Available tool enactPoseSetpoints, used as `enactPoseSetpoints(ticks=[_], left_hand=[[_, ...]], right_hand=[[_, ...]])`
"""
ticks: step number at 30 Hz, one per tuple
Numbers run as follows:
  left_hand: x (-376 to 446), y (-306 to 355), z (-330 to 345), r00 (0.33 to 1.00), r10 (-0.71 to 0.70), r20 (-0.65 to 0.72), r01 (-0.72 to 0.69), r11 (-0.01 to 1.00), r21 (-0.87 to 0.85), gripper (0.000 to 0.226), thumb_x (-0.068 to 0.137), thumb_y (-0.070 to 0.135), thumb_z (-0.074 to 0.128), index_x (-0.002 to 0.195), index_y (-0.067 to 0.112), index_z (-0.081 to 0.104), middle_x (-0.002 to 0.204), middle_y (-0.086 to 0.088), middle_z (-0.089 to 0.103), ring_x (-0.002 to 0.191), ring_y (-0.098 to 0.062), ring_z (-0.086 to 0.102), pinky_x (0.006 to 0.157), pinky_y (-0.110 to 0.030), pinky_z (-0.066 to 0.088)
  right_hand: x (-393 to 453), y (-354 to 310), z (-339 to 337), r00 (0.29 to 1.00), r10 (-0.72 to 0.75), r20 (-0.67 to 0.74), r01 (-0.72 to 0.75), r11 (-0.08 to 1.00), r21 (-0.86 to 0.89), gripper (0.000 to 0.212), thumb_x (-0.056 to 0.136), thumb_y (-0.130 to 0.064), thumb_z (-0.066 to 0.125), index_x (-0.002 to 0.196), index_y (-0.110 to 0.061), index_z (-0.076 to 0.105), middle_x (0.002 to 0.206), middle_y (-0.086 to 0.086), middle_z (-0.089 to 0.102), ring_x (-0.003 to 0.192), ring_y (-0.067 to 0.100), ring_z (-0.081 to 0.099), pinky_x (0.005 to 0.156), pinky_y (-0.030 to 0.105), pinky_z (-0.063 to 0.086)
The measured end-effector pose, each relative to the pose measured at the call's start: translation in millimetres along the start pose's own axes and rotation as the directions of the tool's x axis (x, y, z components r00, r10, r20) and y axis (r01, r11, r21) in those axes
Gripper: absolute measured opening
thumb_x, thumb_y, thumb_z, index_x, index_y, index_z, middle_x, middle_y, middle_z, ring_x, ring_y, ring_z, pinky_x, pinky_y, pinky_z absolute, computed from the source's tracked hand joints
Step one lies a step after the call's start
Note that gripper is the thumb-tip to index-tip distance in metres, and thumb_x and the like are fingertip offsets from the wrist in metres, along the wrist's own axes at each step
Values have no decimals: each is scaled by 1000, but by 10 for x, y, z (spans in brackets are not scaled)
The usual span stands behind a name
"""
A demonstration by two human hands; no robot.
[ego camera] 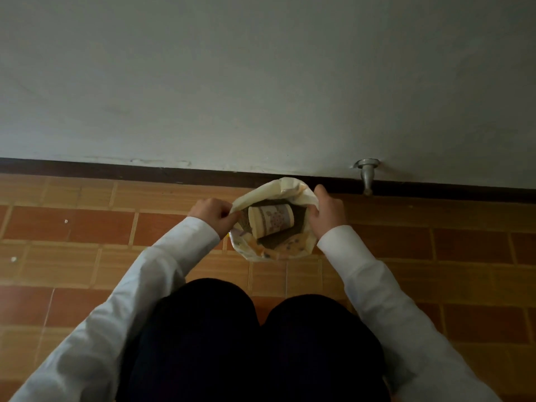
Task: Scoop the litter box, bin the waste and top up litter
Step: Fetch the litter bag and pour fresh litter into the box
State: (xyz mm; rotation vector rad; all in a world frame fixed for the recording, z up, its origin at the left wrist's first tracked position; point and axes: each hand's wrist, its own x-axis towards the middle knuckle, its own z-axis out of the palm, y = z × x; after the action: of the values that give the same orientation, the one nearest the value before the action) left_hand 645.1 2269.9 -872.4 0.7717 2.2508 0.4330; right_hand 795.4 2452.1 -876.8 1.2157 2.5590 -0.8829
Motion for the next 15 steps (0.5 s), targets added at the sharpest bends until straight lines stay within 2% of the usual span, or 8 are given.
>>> enactPoseSetpoints(ticks=[3,7,9,11,15], left_hand=[[-348,226,-289,996,-25,-80,19,997,-74,25,92,28,55,79,14,72,64,-4,65,60,-23,60,50,-22,39],[-1036,637,-1001,986,-66,-154,48,992,-119,30,91,28,56,69,12,67,49,4,50,50,-18,48,46,-21,27],[-1362,815,-1299,980,-61,-189,30,986,-163,41,84,40,52,74,5,71,52,-6,58,54,-24,55,48,-26,33],[-1776,1040,-1693,975,-83,-206,38,976,-213,48,76,45,45,77,6,73,62,-17,66,63,-33,62,54,-33,40],[-2686,1532,-2537,962,-128,-241,58,959,-277,39,73,45,45,65,14,67,62,-20,64,63,-38,60,52,-31,34]], right_hand=[[-245,-207,-342,1000,2,2,-2,1000,10,12,96,-11,48,107,-10,47,84,7,50,80,27,56,63,31,41],[-689,-716,-1049,999,-35,14,34,999,39,13,96,-12,48,109,-10,48,84,9,56,79,26,59,64,36,48],[-916,-955,-1388,998,-45,33,43,997,57,15,97,-13,47,112,-12,48,86,8,58,81,26,61,65,35,49],[-1215,-1257,-1846,997,-58,53,55,997,62,13,98,-13,45,111,-13,46,82,5,55,77,24,59,62,31,44],[-1874,-1940,-2806,990,-134,42,133,990,37,8,97,-11,45,105,-12,46,79,4,51,73,22,51,62,33,42]])
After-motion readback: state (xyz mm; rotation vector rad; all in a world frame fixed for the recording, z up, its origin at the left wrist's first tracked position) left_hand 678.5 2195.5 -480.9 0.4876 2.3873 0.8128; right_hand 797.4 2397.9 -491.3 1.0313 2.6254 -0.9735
